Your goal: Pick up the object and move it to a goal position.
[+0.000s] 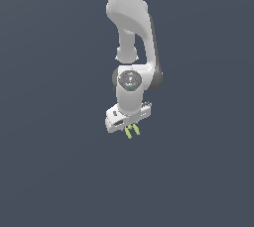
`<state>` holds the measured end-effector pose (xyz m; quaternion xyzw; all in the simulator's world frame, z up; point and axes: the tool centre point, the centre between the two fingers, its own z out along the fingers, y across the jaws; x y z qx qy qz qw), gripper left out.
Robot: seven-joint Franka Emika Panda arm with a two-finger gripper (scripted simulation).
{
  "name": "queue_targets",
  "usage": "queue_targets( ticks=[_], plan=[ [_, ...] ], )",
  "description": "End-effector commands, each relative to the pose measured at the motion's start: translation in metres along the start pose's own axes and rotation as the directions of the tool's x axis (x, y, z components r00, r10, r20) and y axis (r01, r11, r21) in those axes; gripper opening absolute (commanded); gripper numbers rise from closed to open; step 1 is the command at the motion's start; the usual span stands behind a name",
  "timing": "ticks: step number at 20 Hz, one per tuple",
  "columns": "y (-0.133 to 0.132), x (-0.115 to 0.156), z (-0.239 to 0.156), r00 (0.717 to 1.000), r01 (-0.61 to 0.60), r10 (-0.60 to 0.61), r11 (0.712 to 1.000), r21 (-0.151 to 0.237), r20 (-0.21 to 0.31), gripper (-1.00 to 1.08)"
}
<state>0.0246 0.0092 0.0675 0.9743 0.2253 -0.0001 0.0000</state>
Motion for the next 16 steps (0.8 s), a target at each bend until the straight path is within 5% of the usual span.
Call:
queue_targets(
  ticks=[1,16],
  plan=[
    [0.001,-0.013,-0.010,1.000,0.000,0.000,1.000,0.000,0.000,-1.00],
    [0.004,-0.049,-0.039,1.000,0.000,0.000,1.000,0.000,0.000,-1.00]
  ],
)
